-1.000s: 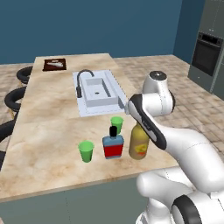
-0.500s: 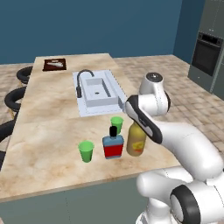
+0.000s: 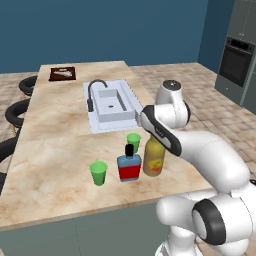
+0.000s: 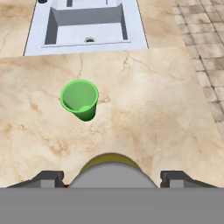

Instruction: Place the drinks on the dining counter in a tight cluster.

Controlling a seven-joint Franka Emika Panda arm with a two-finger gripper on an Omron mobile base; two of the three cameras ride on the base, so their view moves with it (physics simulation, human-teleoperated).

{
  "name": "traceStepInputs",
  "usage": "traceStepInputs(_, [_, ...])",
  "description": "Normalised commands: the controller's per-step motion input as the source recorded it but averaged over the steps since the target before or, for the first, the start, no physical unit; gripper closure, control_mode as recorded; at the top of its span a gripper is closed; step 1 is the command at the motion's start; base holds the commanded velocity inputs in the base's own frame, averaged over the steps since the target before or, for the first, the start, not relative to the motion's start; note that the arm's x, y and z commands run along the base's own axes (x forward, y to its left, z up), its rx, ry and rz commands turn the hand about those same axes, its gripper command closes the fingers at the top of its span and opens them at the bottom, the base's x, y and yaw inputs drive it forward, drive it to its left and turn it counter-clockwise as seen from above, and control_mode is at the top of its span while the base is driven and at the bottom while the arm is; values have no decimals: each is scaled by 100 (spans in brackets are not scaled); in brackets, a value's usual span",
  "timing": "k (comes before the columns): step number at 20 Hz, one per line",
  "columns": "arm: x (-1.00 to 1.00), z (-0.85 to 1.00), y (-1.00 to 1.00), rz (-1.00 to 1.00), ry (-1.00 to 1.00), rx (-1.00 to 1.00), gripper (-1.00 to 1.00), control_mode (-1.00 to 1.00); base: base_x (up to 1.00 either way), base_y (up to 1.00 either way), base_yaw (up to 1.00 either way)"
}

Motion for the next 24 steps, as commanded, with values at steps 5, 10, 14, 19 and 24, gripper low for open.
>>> traceStepInputs(5, [1,-10,0,0,1,0,100,-100,0,0,0])
traceStepInputs(10, [2,-21,0,0,0,0,100,-100,0,0,0])
traceStepInputs(14, [0,-25,0,0,0,0,100,-100,0,0,0])
traceStepInputs(19, [0,-2,0,0,0,0,100,-100,0,0,0])
traceStepInputs(24, [0,0,0,0,0,0,-100,-100,0,0,0])
